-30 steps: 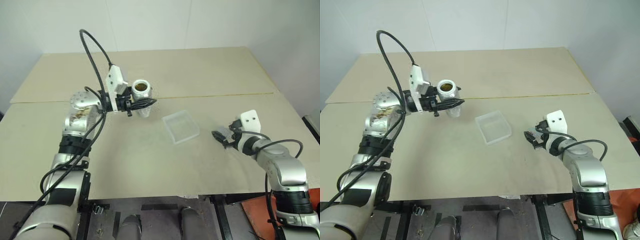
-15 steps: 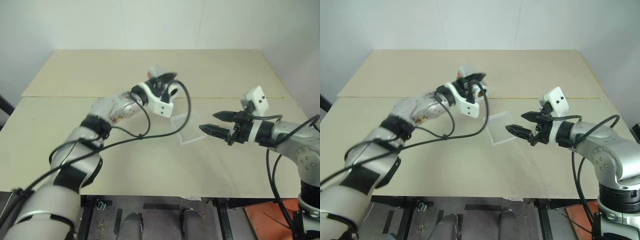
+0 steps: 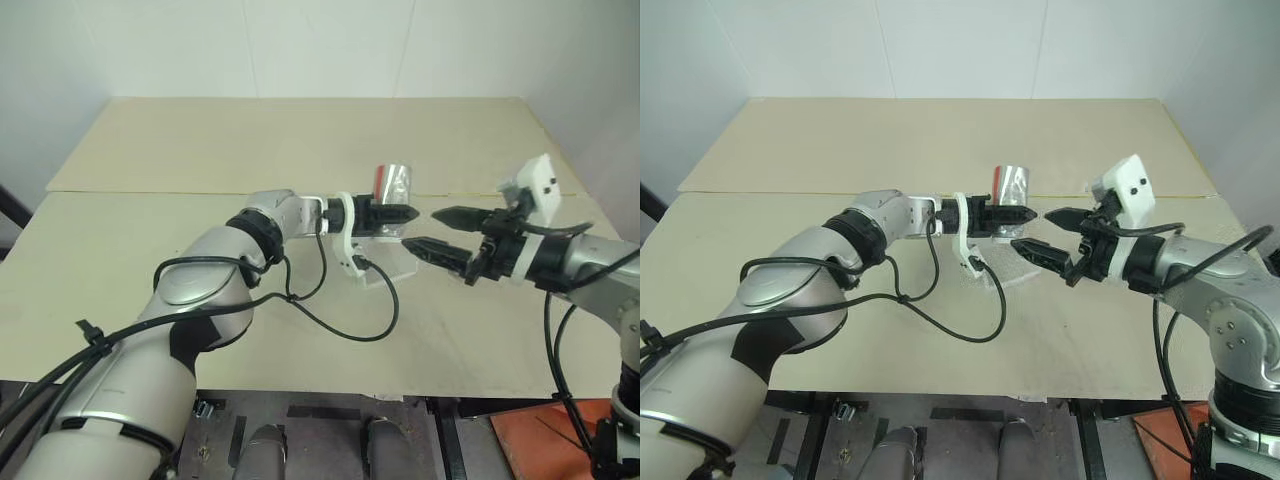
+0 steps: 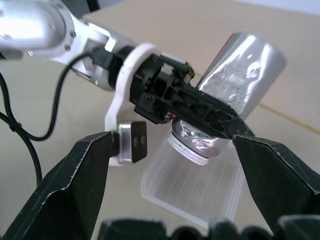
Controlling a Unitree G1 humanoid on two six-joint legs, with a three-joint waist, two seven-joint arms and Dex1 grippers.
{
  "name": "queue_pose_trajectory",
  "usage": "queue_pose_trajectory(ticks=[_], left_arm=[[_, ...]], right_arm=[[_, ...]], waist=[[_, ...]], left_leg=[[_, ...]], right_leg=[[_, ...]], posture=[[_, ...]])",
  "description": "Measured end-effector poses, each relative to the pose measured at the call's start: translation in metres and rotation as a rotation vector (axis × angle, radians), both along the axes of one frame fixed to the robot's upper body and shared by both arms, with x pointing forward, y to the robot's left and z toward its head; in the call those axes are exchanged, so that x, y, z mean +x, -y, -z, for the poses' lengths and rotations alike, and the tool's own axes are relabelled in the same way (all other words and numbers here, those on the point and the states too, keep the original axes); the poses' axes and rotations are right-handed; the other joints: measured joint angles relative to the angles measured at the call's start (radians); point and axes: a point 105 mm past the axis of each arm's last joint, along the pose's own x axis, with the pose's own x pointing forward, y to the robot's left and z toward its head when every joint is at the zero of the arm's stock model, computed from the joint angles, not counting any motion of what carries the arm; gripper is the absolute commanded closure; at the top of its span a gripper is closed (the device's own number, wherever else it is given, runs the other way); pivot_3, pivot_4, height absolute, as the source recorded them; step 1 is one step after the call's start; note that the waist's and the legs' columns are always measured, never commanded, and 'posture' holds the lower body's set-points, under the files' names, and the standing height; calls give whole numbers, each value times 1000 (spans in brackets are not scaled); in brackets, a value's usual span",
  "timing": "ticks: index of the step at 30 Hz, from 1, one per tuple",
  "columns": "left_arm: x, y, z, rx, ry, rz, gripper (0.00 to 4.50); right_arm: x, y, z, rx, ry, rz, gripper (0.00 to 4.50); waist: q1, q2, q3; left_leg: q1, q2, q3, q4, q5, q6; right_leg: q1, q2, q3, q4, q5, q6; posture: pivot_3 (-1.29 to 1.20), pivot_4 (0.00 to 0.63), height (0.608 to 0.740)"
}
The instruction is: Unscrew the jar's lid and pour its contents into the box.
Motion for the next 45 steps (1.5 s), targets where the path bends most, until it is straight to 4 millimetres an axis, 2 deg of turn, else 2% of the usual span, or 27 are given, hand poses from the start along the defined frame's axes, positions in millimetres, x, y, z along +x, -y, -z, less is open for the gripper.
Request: queue_pose_trajectory(ticks=[10, 14, 16, 20, 23, 25, 28, 31, 33, 35, 39, 41, 45], left_arm=[[3, -4, -2, -24, -38, -36, 2479], [17, -17, -15, -304, -373, -232, 2479], [30, -33, -19, -499, -621, -365, 2479], [48, -62, -21, -777, -984, -518, 2479], [60, -76, -28, -1097, -1389, -544, 2479], [61, -83, -29, -1215, -1532, -528, 2479], [60, -99, -6, -1357, -1795, -605, 2479], [53, -108, 22, -1389, -1893, -695, 2479], [49, -111, 24, -1398, -1898, -700, 2479], [47, -110, 16, -1396, -1875, -681, 2479], [46, -110, 3, -1312, -1724, -673, 2479], [45, -107, -3, -1176, -1492, -687, 2479], [47, -91, -19, -794, -820, -673, 2479]], right_arm=[[-4, -1, 0, 33, -2, 18, 46], [-3, -2, 3, 30, -12, 18, 46], [-2, -1, 6, 26, -18, 25, 46], [-2, 0, 9, 23, -27, 32, 46], [-2, 0, 8, 25, -23, 31, 46], [-1, -1, 10, 25, -29, 30, 46], [-1, -3, 12, 27, -38, 29, 46], [-1, -3, 13, 26, -39, 30, 46], [0, -3, 12, 26, -38, 28, 46], [0, -3, 10, 25, -32, 24, 46], [1, -5, 9, 17, -33, 17, 46], [1, -5, 10, 7, -39, 7, 46], [0, -2, 9, -17, -39, 10, 46]], waist=[[4, 0, 0], [-3, 0, 0], [-6, 1, 0], [-9, 1, 0], [-9, 1, 0], [-16, 1, -1], [-34, 1, -1], [-48, 1, -1], [-52, 1, -1], [-52, 1, -1], [-51, 1, -1], [-50, 1, -1], [-36, 1, 0]], left_leg=[[0, 0, 0, 0, 0, 0], [0, 0, 0, 0, 1, -3], [1, 0, 1, 0, 2, -4], [1, 0, 0, 0, 2, -4], [0, 0, 0, 1, 2, -3], [1, 0, 0, 1, 2, -3], [3, 0, -1, 1, 1, -2], [3, 0, -1, 1, 2, -2], [3, 0, -1, 1, 2, -3], [3, 0, -1, 1, 2, -3], [4, 0, -1, 1, 2, -3], [4, 0, -1, 1, 2, -4], [3, 0, -1, 1, 2, -3]], right_leg=[[0, 0, 0, 1, 0, 0], [0, 0, 0, 1, 0, 0], [0, 0, 0, 2, 0, 0], [1, 0, 0, 4, 0, 0], [2, 0, -1, 3, 0, 0], [2, 0, -1, 3, 0, 0], [3, 0, 0, 4, 0, 0], [3, 0, 0, 5, 0, -1], [3, 0, 0, 5, 0, -1], [3, 0, 0, 4, 0, -1], [3, 0, 0, 4, 0, -1], [3, 0, 0, 3, 0, -1], [3, 0, 0, 0, 1, -1]], posture=[[0, 150, 740], [0, 150, 740], [0, 150, 740], [0, 150, 740], [0, 150, 740], [0, 150, 740], [0, 150, 740], [0, 150, 740], [0, 150, 740], [0, 150, 740], [0, 150, 740], [0, 150, 740], [0, 150, 740]])
